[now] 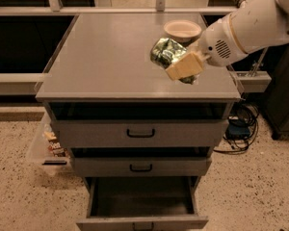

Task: Place green can into bottom drawer

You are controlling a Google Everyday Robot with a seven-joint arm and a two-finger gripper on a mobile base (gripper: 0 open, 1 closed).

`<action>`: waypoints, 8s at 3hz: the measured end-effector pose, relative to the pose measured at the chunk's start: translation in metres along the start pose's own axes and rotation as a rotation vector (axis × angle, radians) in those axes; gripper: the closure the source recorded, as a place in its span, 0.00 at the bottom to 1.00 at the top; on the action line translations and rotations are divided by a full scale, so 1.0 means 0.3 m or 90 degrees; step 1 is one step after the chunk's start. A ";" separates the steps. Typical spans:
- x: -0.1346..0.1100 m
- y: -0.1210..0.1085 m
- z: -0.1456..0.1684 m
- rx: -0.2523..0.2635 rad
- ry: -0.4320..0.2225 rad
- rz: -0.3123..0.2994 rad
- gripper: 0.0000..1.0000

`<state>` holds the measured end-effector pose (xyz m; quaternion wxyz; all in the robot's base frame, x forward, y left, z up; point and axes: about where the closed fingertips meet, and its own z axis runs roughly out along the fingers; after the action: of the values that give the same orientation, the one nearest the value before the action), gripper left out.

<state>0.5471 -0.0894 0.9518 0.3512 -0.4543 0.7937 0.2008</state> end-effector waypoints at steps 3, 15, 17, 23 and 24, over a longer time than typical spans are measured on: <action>0.126 0.089 0.023 -0.034 -0.028 0.054 1.00; 1.641 0.036 0.767 -0.127 -0.137 0.781 1.00; 1.692 0.014 0.869 -0.144 -0.122 0.810 1.00; 1.870 -0.011 1.461 -0.214 0.034 0.871 1.00; 1.899 -0.018 1.534 -0.206 0.055 0.870 1.00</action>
Offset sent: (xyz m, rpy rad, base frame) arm -0.0137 -0.0030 -0.0160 0.0347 0.0268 0.0164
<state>0.5303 -0.1292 0.2207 0.0427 0.0921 0.8748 0.4737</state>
